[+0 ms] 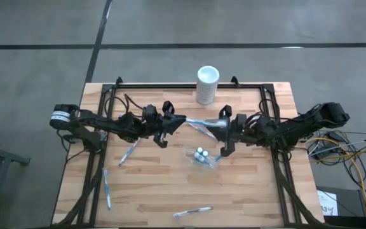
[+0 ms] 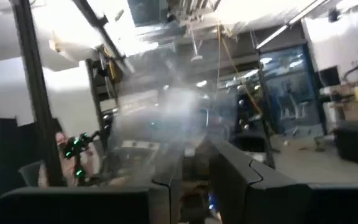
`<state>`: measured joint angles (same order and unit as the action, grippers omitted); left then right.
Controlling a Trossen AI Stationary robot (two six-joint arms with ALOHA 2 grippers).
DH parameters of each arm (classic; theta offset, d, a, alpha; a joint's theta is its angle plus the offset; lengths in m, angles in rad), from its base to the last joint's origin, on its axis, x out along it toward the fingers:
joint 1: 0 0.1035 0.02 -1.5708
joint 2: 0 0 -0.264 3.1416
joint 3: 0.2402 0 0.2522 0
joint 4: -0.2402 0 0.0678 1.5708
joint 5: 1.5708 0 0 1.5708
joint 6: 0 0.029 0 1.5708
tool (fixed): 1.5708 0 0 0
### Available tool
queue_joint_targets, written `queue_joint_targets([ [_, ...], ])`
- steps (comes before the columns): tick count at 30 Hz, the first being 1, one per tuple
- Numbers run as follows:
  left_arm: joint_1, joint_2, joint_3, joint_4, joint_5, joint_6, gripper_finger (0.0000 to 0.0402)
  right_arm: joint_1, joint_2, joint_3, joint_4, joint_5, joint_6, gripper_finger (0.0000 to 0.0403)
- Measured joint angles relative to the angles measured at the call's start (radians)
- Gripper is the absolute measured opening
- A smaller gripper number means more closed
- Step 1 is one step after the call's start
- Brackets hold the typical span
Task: Pick & Place toothbrushing station
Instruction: Put the blue toothbrush into the transparent organizer
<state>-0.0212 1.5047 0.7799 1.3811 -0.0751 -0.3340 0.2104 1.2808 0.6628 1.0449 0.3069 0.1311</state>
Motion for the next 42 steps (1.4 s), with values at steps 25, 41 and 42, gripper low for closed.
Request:
queue_joint_targets([
  [25,0.002,0.002,-0.001,-0.009,-0.016,0.010,0.0025,0.001,0.002,0.018,-0.027,-0.125,0.060,0.0078],
  [41,0.001,0.001,-0.001,-0.008,-0.015,0.012,0.0025,0.001,0.002,0.017,-0.024,-0.132,0.087,0.0189],
  [42,0.001,0.001,-0.001,-0.008,-0.015,0.012,0.0025,0.001,0.002,0.017,-0.024,-0.132,0.087,0.0197],
])
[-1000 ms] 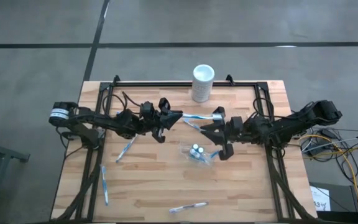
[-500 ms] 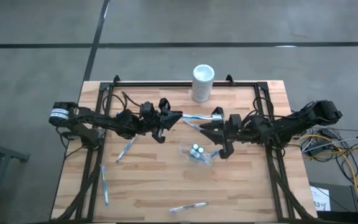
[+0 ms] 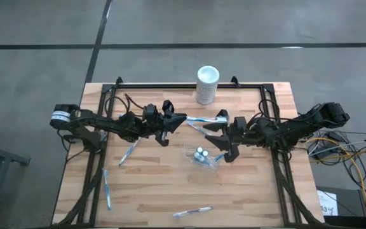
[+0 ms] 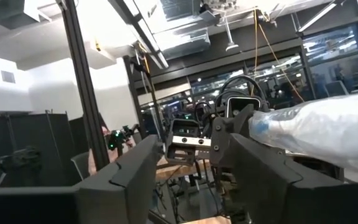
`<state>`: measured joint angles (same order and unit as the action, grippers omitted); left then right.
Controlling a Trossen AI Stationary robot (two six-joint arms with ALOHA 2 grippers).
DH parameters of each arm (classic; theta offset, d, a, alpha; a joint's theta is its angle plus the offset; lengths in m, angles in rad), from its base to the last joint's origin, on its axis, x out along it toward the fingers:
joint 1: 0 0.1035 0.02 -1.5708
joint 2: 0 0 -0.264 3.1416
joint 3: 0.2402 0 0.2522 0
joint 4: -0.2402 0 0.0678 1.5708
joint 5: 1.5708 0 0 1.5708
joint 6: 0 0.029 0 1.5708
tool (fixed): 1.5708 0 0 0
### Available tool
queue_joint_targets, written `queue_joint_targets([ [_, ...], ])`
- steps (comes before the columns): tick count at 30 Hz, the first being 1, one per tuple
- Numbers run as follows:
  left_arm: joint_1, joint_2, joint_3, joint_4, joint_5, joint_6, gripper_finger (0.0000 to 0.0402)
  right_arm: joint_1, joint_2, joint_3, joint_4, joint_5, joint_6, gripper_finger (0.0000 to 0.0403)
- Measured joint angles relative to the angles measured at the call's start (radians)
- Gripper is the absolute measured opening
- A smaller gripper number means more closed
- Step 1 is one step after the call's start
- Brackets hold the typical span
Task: Pick & Place toothbrushing station
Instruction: Put the blue toothbrush into the transparent organizer
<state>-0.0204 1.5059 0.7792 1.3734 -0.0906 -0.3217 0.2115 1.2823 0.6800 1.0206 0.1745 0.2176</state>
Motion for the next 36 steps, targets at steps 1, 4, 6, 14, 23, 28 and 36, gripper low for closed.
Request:
queue_joint_targets([
  [1,0.000,0.000,0.000,0.000,0.000,0.000,0.0025,0.000,0.000,0.000,0.000,0.000,0.000,0.0203],
  [4,0.000,0.000,0.000,0.001,0.000,0.000,0.0025,0.000,0.000,0.000,-0.002,0.000,0.020,0.0218],
  [6,0.000,0.000,0.000,0.005,0.000,0.000,0.0025,0.000,0.000,0.000,-0.031,-0.001,0.068,0.0225],
  [14,0.000,-0.001,0.000,0.015,0.001,0.001,0.0025,0.000,0.000,-0.002,-0.144,0.008,0.007,0.0226],
  [23,0.000,-0.001,0.000,0.019,0.002,0.000,0.0025,-0.034,0.000,-0.002,-0.123,0.031,0.007,0.0230],
  [28,-0.001,-0.001,0.000,0.020,0.003,0.000,0.0025,-0.037,-0.007,-0.002,-0.114,0.121,-0.003,0.0232],
  [36,-0.001,-0.001,0.000,0.018,0.003,0.000,0.0025,-0.036,-0.026,0.001,-0.030,0.128,-0.091,0.0233],
])
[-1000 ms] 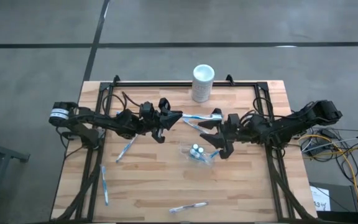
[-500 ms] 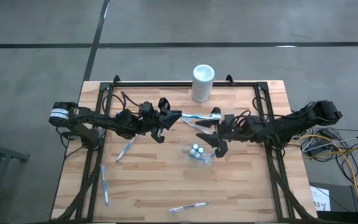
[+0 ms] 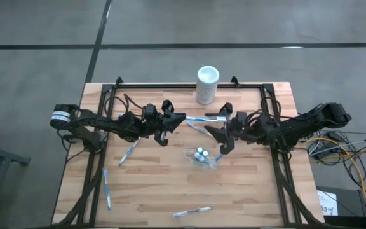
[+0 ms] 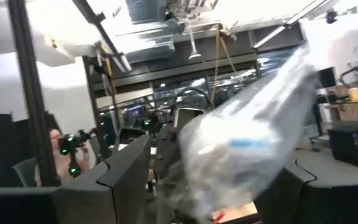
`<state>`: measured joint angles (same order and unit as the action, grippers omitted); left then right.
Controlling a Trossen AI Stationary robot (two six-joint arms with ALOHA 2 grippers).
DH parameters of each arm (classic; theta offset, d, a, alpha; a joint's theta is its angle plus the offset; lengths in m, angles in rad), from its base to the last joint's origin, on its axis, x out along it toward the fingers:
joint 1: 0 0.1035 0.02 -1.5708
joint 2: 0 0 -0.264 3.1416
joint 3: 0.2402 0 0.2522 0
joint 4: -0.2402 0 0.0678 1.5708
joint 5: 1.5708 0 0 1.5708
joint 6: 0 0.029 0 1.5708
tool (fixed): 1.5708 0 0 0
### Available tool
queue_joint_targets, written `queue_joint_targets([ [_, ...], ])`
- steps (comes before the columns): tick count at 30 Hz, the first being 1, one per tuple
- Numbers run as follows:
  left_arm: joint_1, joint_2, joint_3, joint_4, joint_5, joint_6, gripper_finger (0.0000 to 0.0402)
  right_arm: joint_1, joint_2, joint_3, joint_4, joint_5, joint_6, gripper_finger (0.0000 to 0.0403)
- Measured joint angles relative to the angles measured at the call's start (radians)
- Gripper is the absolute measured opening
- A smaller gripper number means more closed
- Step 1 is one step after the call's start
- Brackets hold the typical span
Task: Pick & Place toothbrushing station
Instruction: Put the blue toothbrush into the transparent organizer
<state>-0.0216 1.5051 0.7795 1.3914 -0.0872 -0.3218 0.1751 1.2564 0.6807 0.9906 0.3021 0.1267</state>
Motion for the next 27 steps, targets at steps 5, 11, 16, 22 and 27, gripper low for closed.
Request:
queue_joint_targets([
  [5,0.000,0.000,0.000,-0.002,0.005,0.000,0.0025,0.000,-0.010,0.000,0.014,0.018,-0.027,0.0233],
  [11,-0.001,0.000,0.000,-0.002,0.013,-0.001,0.0025,-0.002,-0.027,0.000,0.045,0.020,-0.070,0.0233],
  [16,-0.001,0.000,0.000,-0.002,0.014,-0.003,0.0025,-0.002,-0.058,0.000,0.044,0.021,-0.078,0.0232],
  [22,-0.001,0.000,0.000,-0.002,0.014,-0.003,0.0025,-0.001,-0.072,0.000,0.035,0.023,-0.077,0.0214],
  [27,0.000,0.000,0.000,-0.001,0.014,-0.004,0.0025,-0.001,-0.065,0.000,0.000,0.023,-0.043,0.0196],
])
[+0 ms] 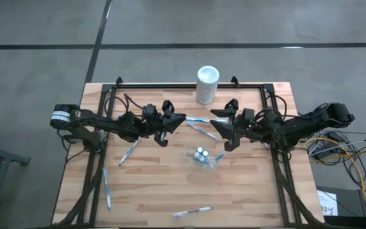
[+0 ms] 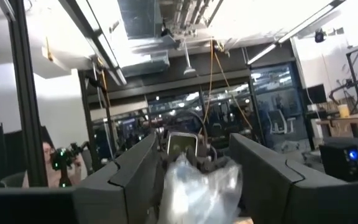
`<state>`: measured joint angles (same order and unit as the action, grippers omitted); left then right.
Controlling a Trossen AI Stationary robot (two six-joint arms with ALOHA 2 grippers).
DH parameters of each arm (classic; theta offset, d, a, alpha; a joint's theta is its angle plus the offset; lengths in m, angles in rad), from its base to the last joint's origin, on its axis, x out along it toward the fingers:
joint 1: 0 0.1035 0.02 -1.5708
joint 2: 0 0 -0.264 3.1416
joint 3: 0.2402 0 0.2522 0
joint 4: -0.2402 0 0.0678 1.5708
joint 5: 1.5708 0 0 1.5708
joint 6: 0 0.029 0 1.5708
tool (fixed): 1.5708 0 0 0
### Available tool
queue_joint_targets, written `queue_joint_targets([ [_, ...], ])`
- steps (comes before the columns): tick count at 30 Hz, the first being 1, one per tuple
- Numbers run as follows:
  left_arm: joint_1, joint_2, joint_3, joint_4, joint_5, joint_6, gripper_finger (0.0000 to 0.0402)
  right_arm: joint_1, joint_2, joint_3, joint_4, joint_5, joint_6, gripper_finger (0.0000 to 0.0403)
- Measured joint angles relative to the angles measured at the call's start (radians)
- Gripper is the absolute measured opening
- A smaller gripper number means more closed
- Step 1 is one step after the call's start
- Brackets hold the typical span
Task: Pick & Place toothbrushing station
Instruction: Put the blue toothbrush into the transparent organizer
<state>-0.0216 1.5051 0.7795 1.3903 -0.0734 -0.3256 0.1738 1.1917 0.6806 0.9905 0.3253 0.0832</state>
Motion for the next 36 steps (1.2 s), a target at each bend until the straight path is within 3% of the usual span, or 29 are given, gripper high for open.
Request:
queue_joint_targets([
  [8,0.000,0.000,0.000,0.000,-0.001,0.000,0.0025,0.000,-0.007,0.000,0.001,0.003,-0.004,0.0152],
  [21,0.000,0.000,0.000,-0.003,-0.007,0.000,0.0025,0.000,-0.005,0.000,-0.008,-0.021,-0.013,0.0019],
  [28,0.000,0.000,0.001,-0.020,-0.007,-0.001,0.0030,0.000,-0.006,0.000,-0.007,-0.019,-0.016,0.0014],
  [36,0.000,0.000,0.002,-0.077,-0.063,-0.043,0.0073,0.000,-0.018,0.000,-0.014,-0.009,-0.017,0.0013],
])
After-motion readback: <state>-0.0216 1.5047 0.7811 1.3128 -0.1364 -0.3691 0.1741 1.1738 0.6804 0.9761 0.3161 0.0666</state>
